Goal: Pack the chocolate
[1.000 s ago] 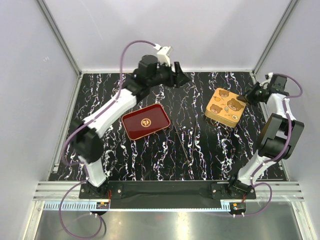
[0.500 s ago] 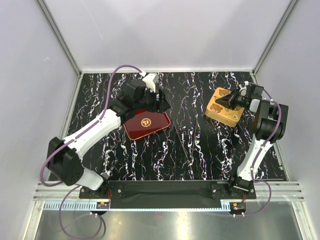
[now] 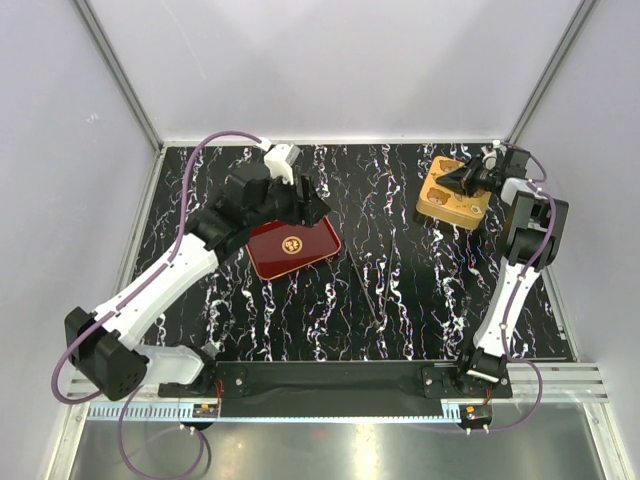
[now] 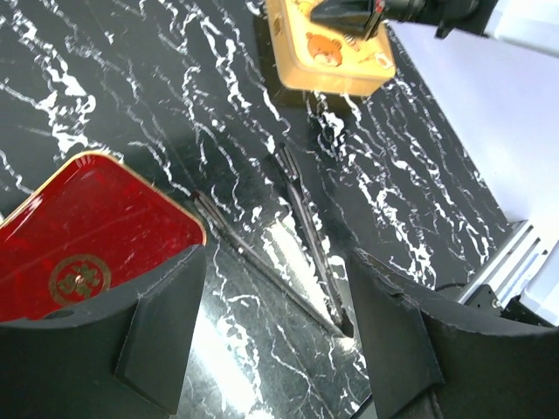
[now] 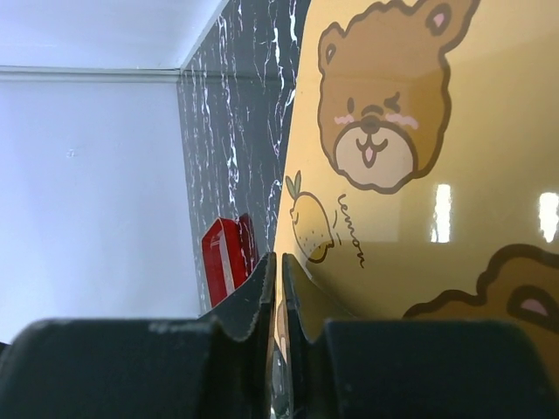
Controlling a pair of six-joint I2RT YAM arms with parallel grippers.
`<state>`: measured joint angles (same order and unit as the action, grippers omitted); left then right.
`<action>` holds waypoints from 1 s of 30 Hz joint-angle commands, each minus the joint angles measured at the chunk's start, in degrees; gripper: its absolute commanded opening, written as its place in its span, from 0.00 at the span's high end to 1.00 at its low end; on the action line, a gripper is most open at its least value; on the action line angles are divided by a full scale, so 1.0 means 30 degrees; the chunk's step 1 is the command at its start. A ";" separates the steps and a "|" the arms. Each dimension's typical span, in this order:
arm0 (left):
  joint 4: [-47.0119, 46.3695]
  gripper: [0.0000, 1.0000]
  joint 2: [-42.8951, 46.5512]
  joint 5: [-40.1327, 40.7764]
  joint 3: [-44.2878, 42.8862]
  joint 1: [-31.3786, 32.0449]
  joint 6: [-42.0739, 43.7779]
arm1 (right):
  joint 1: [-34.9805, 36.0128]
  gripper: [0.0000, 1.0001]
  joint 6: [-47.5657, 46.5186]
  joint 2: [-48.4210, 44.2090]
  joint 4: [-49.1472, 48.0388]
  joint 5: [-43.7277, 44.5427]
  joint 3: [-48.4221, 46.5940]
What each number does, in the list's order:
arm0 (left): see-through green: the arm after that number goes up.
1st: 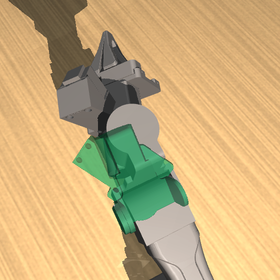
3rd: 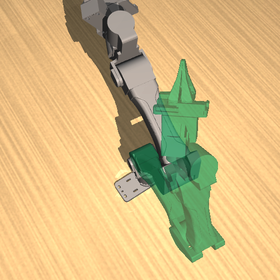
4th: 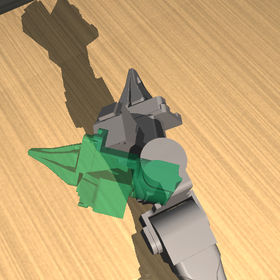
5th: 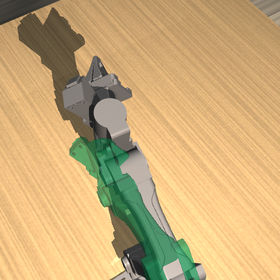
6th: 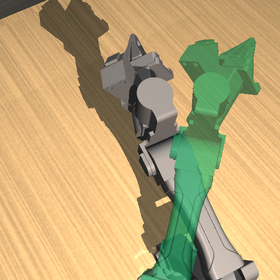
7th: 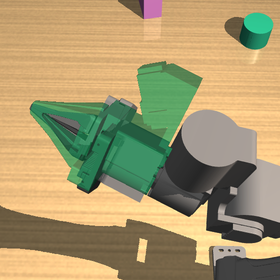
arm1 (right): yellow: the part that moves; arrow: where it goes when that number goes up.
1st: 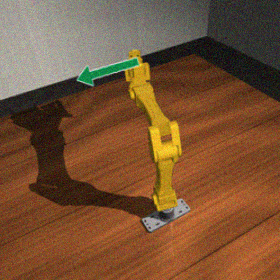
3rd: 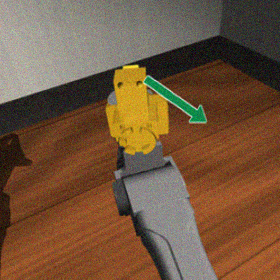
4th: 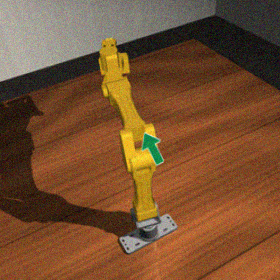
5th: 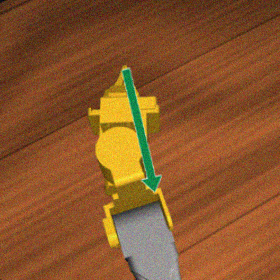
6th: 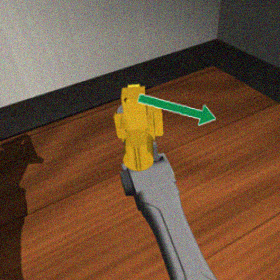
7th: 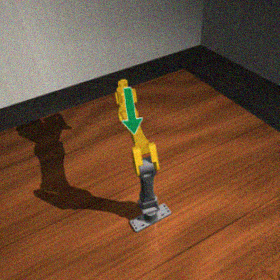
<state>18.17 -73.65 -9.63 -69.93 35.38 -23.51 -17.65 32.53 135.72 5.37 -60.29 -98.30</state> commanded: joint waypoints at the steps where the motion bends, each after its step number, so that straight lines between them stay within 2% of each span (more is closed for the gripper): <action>1: 0.0357 0.29 0.0817 0.0836 0.0224 -0.0044 0.0482 | -0.0152 0.87 -0.1791 0.0904 0.1552 0.1434 0.0012; 6: 0.0709 0.29 0.2018 0.0924 0.0254 -0.0044 0.0424 | -0.0123 0.86 -0.1997 -0.0910 0.1902 0.1202 0.1152; 10: 0.1703 0.25 0.2751 0.1245 -0.0388 -0.0044 0.1151 | 0.0285 0.81 -0.2231 -0.4533 0.3714 0.1728 0.1245; 11: 0.2634 0.25 0.2810 0.1565 -0.1261 -0.0044 0.1475 | 0.0432 0.70 -0.2753 -0.5243 0.4473 0.1873 0.1070; 14: 0.4307 0.21 0.3190 0.2914 -0.3165 -0.0044 0.2356 | 0.0929 0.54 -0.3110 -0.8523 0.7201 0.4505 0.0424; 15: 0.4487 0.18 0.3395 0.3003 -0.3464 -0.0044 0.2502 | 0.1106 0.14 -0.3110 -0.9285 0.7554 0.5266 0.0307; 16: 0.4605 0.17 0.3832 0.3062 -0.3728 -0.0044 0.2591 | 0.1282 0.01 -0.3110 -1.0830 0.8514 0.5708 0.0248; 20: 0.5278 0.11 0.5210 0.3092 -0.4520 -0.0044 0.2358 | 0.3413 0.00 -0.3139 -1.4647 1.1038 0.9424 0.0101; 21: 0.5338 0.09 0.5764 0.2947 -0.4493 -0.0044 0.2241 | 0.3944 0.00 -0.3372 -1.5930 1.2204 1.1464 0.0043; 23: 0.5426 0.08 0.6295 0.2975 -0.4376 -0.0044 0.2211 | 0.5262 0.00 -0.3812 -1.7226 1.3090 1.3437 0.0391; 24: 0.5484 0.06 0.6819 0.2888 -0.4317 -0.0044 0.2182 | 0.6660 0.00 -0.3813 -1.7928 1.3413 1.5274 0.0858; 26: 0.5922 0.01 0.7261 0.3120 -0.4113 -0.0044 0.2240 | 0.7258 0.00 -0.4018 -2.0475 1.2834 1.5266 0.3597; 27: 0.6069 0.01 0.7467 0.3150 -0.3995 -0.0044 0.2211 | 0.7318 0.00 -0.4048 -2.1412 1.2308 1.4741 0.4545; 30: 0.6217 0.01 0.8578 0.3702 -0.3118 -0.0044 0.2328 | 0.7319 0.00 -0.3609 -2.4608 1.2564 1.6048 0.6806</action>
<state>35.53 -49.45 -1.19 -80.93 35.38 -17.56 5.10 22.04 65.25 38.52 -20.84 -83.55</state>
